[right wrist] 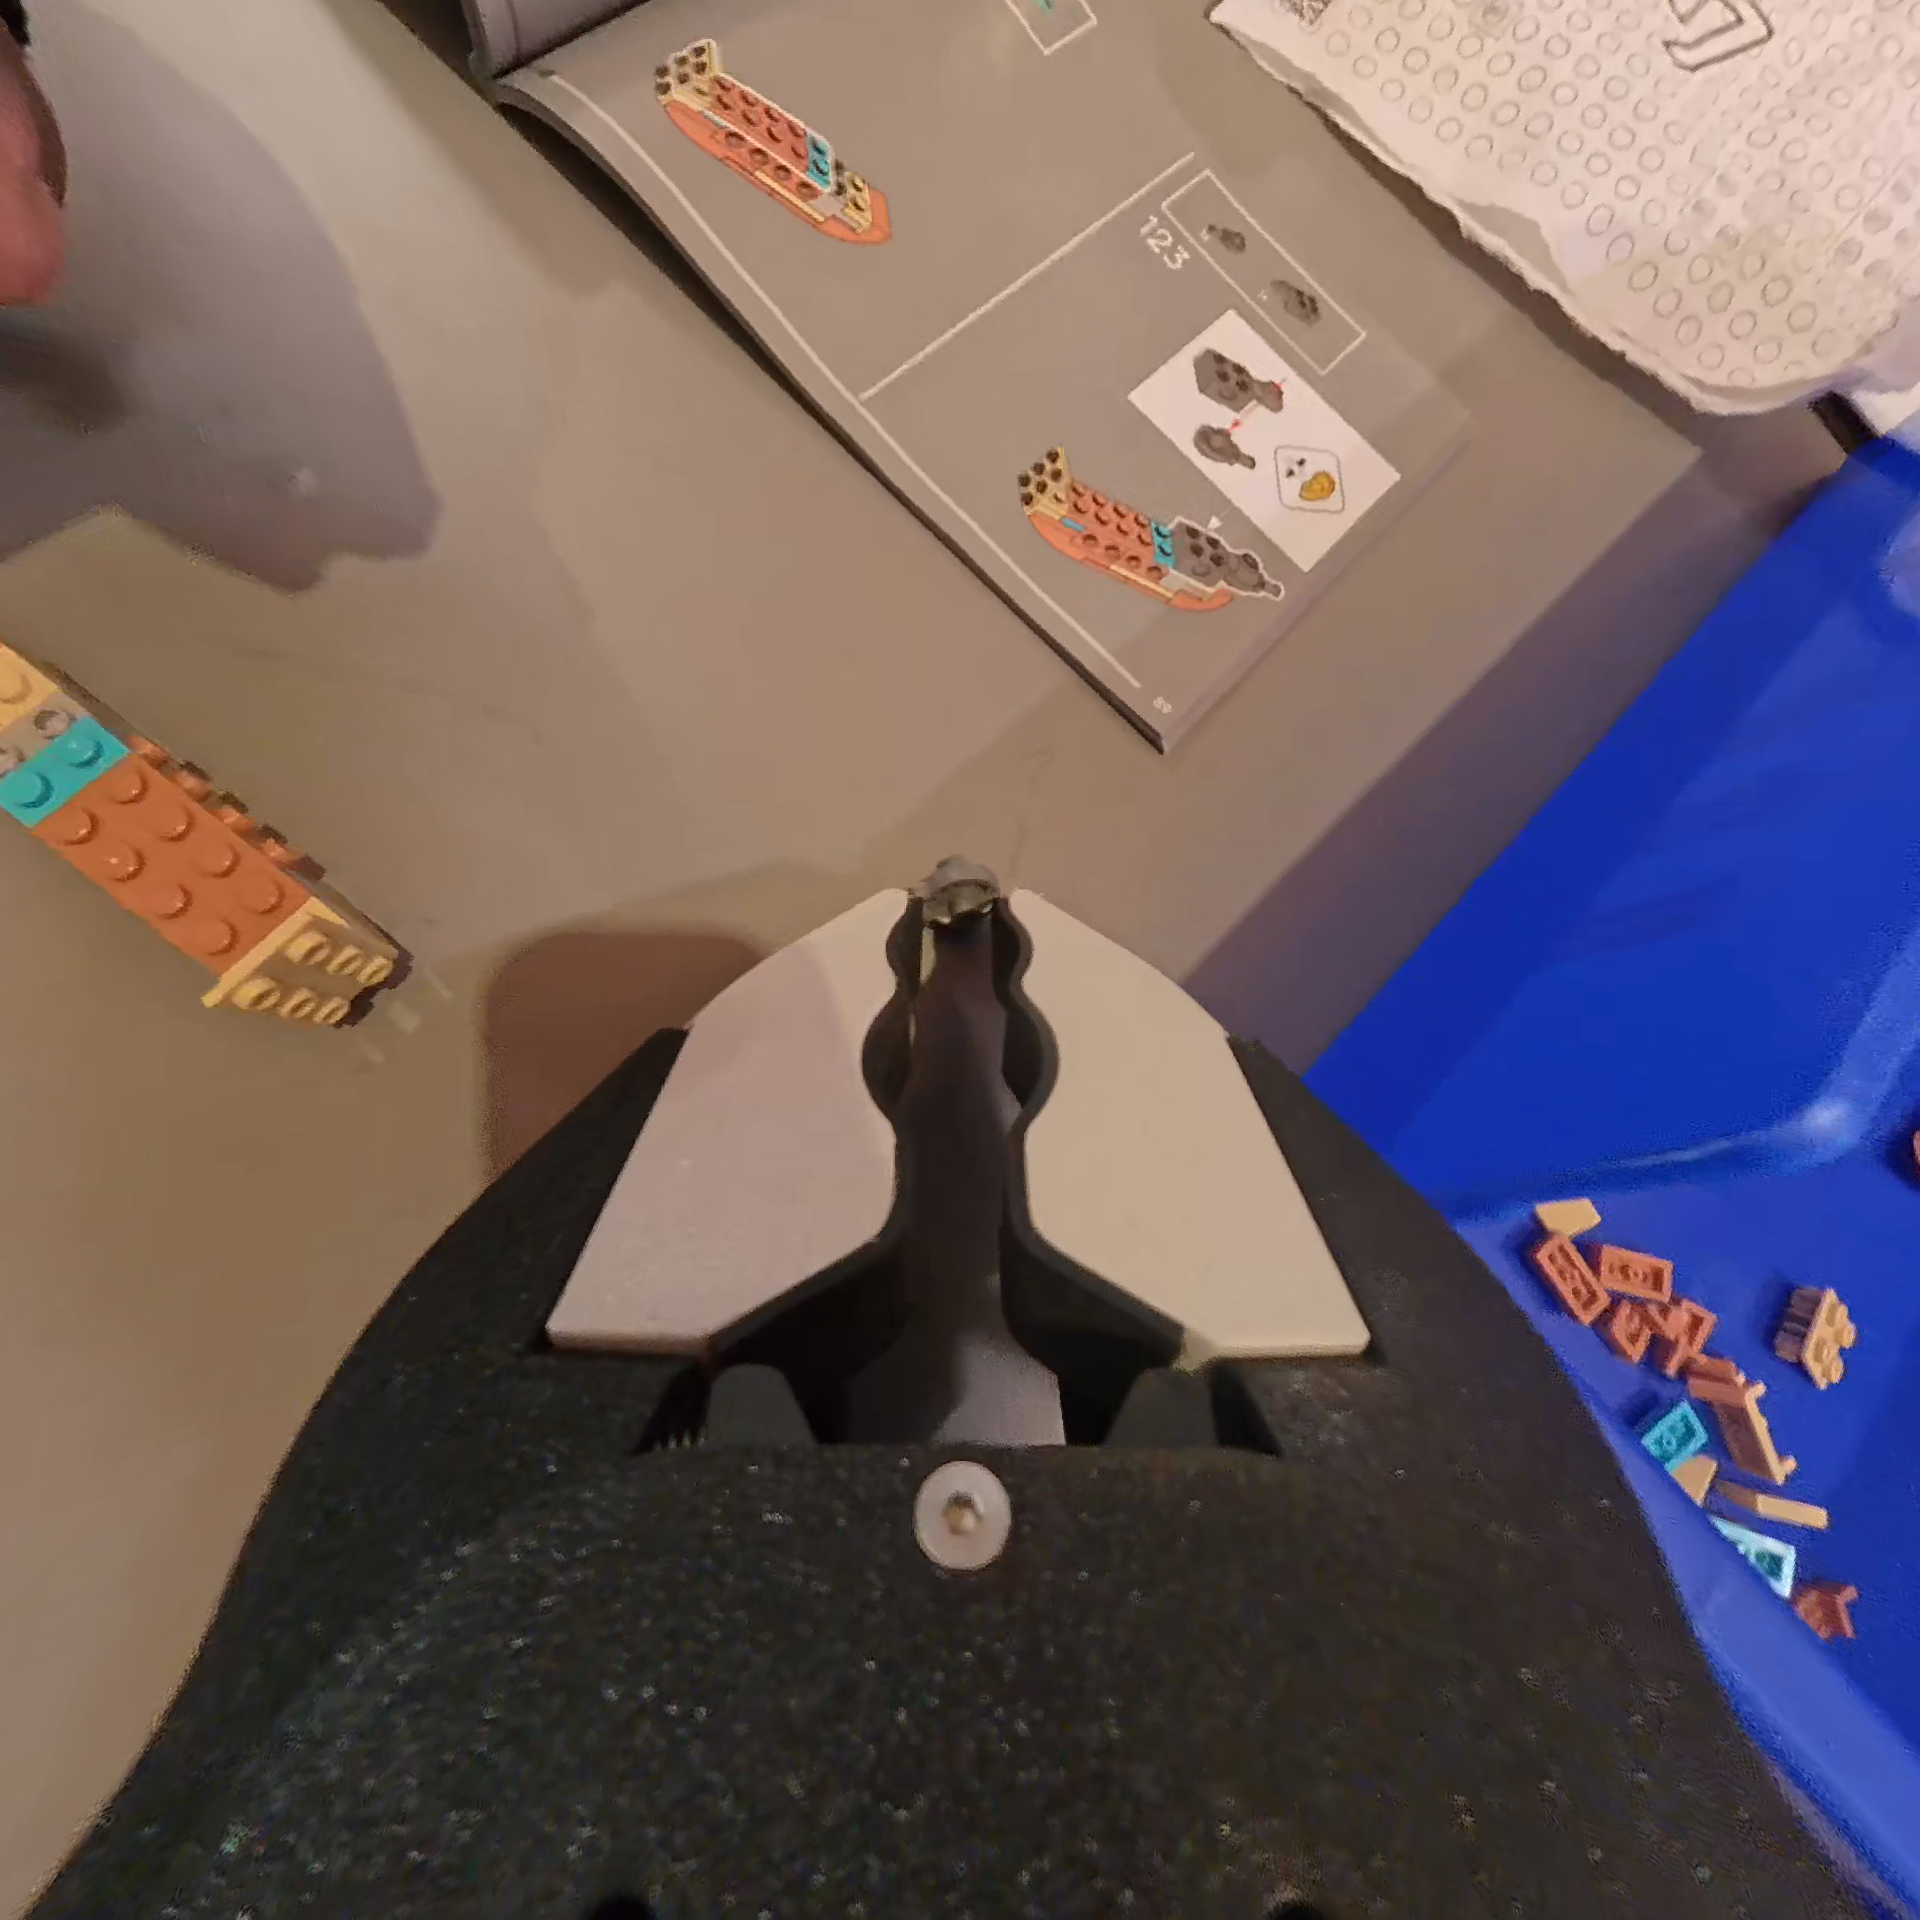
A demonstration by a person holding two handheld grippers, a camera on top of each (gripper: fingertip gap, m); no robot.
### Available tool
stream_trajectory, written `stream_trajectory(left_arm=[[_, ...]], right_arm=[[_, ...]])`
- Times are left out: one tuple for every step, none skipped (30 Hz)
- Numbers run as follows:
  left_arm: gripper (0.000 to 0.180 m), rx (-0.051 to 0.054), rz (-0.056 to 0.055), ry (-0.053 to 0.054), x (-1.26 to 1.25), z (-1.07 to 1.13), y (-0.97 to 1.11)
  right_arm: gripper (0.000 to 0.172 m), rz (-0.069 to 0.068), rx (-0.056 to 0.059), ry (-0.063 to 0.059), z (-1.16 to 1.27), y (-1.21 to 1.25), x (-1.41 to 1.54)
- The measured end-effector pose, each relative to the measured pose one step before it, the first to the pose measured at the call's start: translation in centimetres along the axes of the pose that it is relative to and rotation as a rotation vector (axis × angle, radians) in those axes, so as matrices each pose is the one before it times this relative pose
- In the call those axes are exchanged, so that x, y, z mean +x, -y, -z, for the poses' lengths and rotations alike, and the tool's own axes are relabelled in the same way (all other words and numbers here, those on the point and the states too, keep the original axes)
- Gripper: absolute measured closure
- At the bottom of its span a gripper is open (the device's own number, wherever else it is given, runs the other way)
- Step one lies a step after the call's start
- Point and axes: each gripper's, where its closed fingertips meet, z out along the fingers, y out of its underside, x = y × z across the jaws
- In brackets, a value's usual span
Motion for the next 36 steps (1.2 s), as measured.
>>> stream_trajectory(left_arm=[[0.163, 0.0105, 0.0295, -0.0227, 0.146, 0.027, 0.093], [0.163, 0.0104, 0.0323, -0.0247, 0.164, 0.022, 0.088], [0.163, 0.0114, 0.0309, -0.0202, 0.108, 0.005, 0.077], [0.163, 0.0102, 0.0254, -0.0143, 0.033, -0.007, 0.057], [0.163, 0.0052, 0.0198, -0.0109, 0.019, -0.025, 0.002], [0.163, -0.0005, 0.0123, -0.0061, -0.001, -0.026, -0.045], [0.163, -0.003, 0.0015, 0.0018, -0.053, -0.03, -0.056], [0.163, -0.0024, -0.0055, 0.0048, -0.023, -0.034, -0.041], [0.163, -0.0036, -0.0071, 0.0023, 0.034, -0.05, -0.063], [0.163, -0.007, -0.0101, 0.0065, -0.027, -0.038, -0.08], [0.163, -0.0082, -0.0153, 0.0116, -0.085, -0.007, -0.059], [0.163, -0.0061, -0.018, 0.0105, -0.044, 0.031, -0.005], [0.163, -0.0038, -0.0152, 0.0101, -0.067, 0.067, 0.041], [0.163, -0.0018, -0.0105, 0.0114, -0.12, 0.099, 0.069], [0.163, 0.0007, -0.0068, 0.0109, -0.15, 0.102, 0.102], [0.163, 0.0018, -0.0038, 0.0066, -0.112, 0.081, 0.095], [0.163, 0.0016, -0.0026, 0.0066, -0.108, 0.05, 0.074], [0.163, 0.0002, -0.0031, 0.0069, -0.096, 0.018, 0.02], [0.163, -0.0022, -0.0046, 0.0054, -0.05, -0.008, -0.02], [0.163, -0.0036, -0.006, 0.005, -0.028, -0.028, -0.045], [0.163, -0.0044, -0.0079, 0.0059, -0.027, -0.03, -0.072], [0.163, -0.0048, -0.0086, 0.0055, -0.002, -0.045, -0.076], [0.163, -0.0048, -0.0076, 0.0038, 0.007, -0.039, -0.081], [0.163, -0.0039, -0.0049, 0.0025, 0.002, -0.034, -0.066], [0.163, -0.002, -0.0038, 0.0022, 0.006, -0.025, -0.042], [0.163, -0.002, -0.0038, 0.0022, 0.0, -0.022, -0.034], [0.163, -0.003, -0.0044, 0.0033, -0.006, 0.003, -0.042], [0.163, -0.002, -0.0056, 0.0043, -0.021, 0.017, -0.017], [0.163, -0.0024, -0.0064, 0.0046, -0.023, 0.022, -0.002], [0.163, -0.0027, -0.0068, 0.0049, -0.034, 0.012, -0.017], [0.163, -0.0021, -0.0056, 0.0039, -0.032, 0.013, -0.016], [0.163, -0.0014, -0.0025, 0.0011, -0.002, 0.015, -0.006], [0.163, -0.0005, -0.0007, -0.0001, 0.015, -0.012, -0.013], [0.163, -0.0014, -0.0018, 0.0001, 0.01, -0.008, -0.031], [0.163, -0.0019, -0.0022, 0.0002, 0.02, -0.006, -0.024], [0.163, -0.0019, -0.0022, 0.0008, 0.01, -0.018, -0.036]], right_arm=[[0.159, 0.0175, 0.0107, 0.0117, -0.05, 0.135, -0.222], [0.16, 0.013, 0.0095, 0.0074, -0.021, 0.119, -0.16], [0.16, 0.0128, 0.0109, 0.012, -0.002, 0.137, -0.22], [0.163, 0.0231, 0.0265, 0.0271, 0.064, 0.362, -0.473], [0.172, 0.0223, 0.0386, 0.0165, 0.175, 0.561, -0.381], [0.172, 0.0188, 0.0386, 0.0021, 0.265, 0.691, -0.171], [0.172, 0.0261, 0.0421, 0.0074, 0.308, 0.839, -0.26], [0.172, 0.0248, 0.0418, 0.0009, 0.329, 0.867, -0.172], [0.172, 0.0154, 0.0242, -0.0121, 0.238, 0.61, 0.057], [0.172, 0.0121, 0.0013, -0.0095, 0.118, 0.188, 0.076], [0.172, 0.0134, -0.012, -0.0032, 0.009, -0.15, 0.022], [0.172, 0.0115, -0.0149, -0.0094, -0.028, -0.318, 0.116], [0.172, 0.0084, -0.0188, -0.0117, -0.053, -0.432, 0.191], [0.172, 0.0053, -0.0216, -0.0093, -0.063, -0.466, 0.186], [0.172, 0.0009, -0.0197, -0.0101, -0.088, -0.402, 0.218], [0.172, -0.0022, -0.0158, -0.0104, -0.101, -0.302, 0.212], [0.172, -0.0045, -0.0109, -0.0156, -0.083, -0.197, 0.255], [0.171, -0.0082, -0.0088, -0.0227, -0.093, -0.145, 0.348], [0.171, -0.0137, -0.0096, -0.0241, -0.12, -0.104, 0.358], [0.17, -0.021, -0.0078, -0.0237, -0.137, -0.055, 0.336], [0.169, -0.0209, -0.0044, -0.0178, -0.165, 0.038, 0.223], [0.168, -0.0129, -0.0024, -0.0151, -0.186, 0.083, 0.128], [0.167, -0.0025, -0.0044, -0.0163, -0.242, 0.083, 0.112], [0.165, 0.0058, -0.008, -0.0183, -0.289, 0.038, 0.121], [0.163, 0.0068, -0.0093, -0.019, -0.311, 0.024, 0.138], [0.161, 0.0033, -0.0063, -0.0177, -0.272, 0.073, 0.121], [0.16, -0.0002, -0.0021, -0.0121, -0.244, 0.14, 0.068], [0.159, -0.0037, -0.0035, -0.008, -0.226, 0.114, 0.04], [0.158, -0.0044, -0.0062, -0.0062, -0.209, 0.091, 0.041], [0.159, -0.0025, -0.0044, -0.0038, -0.184, 0.07, 0.024], [0.159, -0.0024, -0.0015, -0.0006, -0.163, 0.075, -0.02], [0.159, -0.0023, -0.0038, 0.0044, -0.165, 0.03, -0.08], [0.159, -0.0006, -0.012, 0.0081, -0.175, -0.128, -0.119], [0.159, 0.0003, -0.0152, 0.0076, -0.181, -0.207, -0.115], [0.159, -0.0021, -0.0096, 0.0027, -0.15, -0.146, -0.025], [0.159, -0.0033, -0.0037, 0.0043, -0.133, -0.084, -0.043]])
